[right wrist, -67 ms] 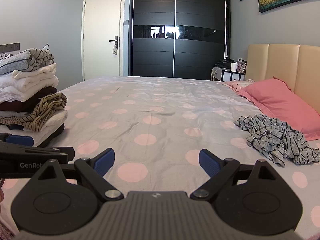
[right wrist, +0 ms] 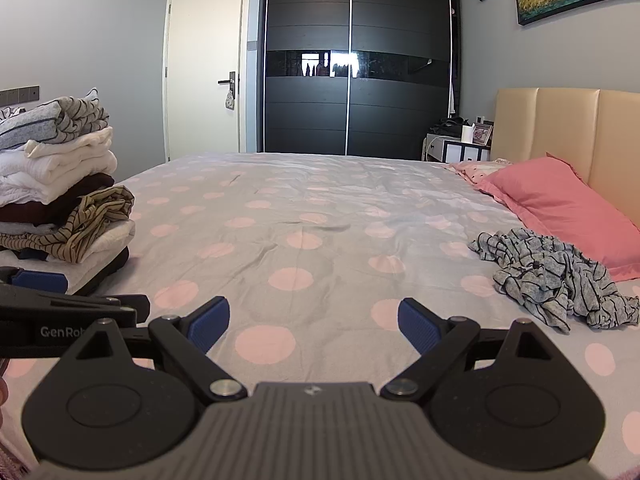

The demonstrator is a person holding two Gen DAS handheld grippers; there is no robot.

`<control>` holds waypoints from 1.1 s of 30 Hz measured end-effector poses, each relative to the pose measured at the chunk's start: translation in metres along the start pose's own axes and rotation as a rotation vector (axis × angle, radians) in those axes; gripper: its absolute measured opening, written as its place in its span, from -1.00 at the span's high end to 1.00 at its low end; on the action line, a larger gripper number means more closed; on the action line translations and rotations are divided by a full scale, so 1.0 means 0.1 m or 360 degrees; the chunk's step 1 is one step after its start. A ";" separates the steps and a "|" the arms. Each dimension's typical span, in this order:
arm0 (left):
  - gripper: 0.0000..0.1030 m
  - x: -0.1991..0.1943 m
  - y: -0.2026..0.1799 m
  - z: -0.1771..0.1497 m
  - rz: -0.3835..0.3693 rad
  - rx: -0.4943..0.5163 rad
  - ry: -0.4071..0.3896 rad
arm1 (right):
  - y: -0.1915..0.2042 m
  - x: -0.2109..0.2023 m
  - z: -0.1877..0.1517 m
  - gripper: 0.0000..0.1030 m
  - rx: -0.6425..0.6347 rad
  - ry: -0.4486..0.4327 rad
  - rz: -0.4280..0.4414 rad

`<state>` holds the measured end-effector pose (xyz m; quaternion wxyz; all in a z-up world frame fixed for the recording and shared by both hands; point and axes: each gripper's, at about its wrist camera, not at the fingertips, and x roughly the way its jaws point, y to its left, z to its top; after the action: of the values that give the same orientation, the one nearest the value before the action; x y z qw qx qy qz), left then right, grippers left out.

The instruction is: Fold clothes

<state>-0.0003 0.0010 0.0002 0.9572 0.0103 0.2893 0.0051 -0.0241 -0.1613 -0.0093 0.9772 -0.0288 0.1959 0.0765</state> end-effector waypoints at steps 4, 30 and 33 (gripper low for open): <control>-0.67 -0.01 0.01 0.00 0.0007 -0.0011 -0.0005 | -0.02 -0.01 0.00 -0.80 0.0014 0.0001 -0.0003; -0.67 -0.05 0.04 -0.01 0.0007 -0.0024 -0.0034 | -0.07 -0.04 -0.01 -0.80 0.0054 0.0013 -0.0010; -0.67 -0.05 0.03 -0.01 0.0004 -0.0019 -0.0034 | -0.06 -0.04 -0.01 -0.80 0.0047 0.0012 -0.0008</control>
<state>-0.0051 0.0039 0.0026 0.9603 0.0050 0.2790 0.0078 -0.0274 -0.1682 -0.0089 0.9770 -0.0150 0.2006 0.0711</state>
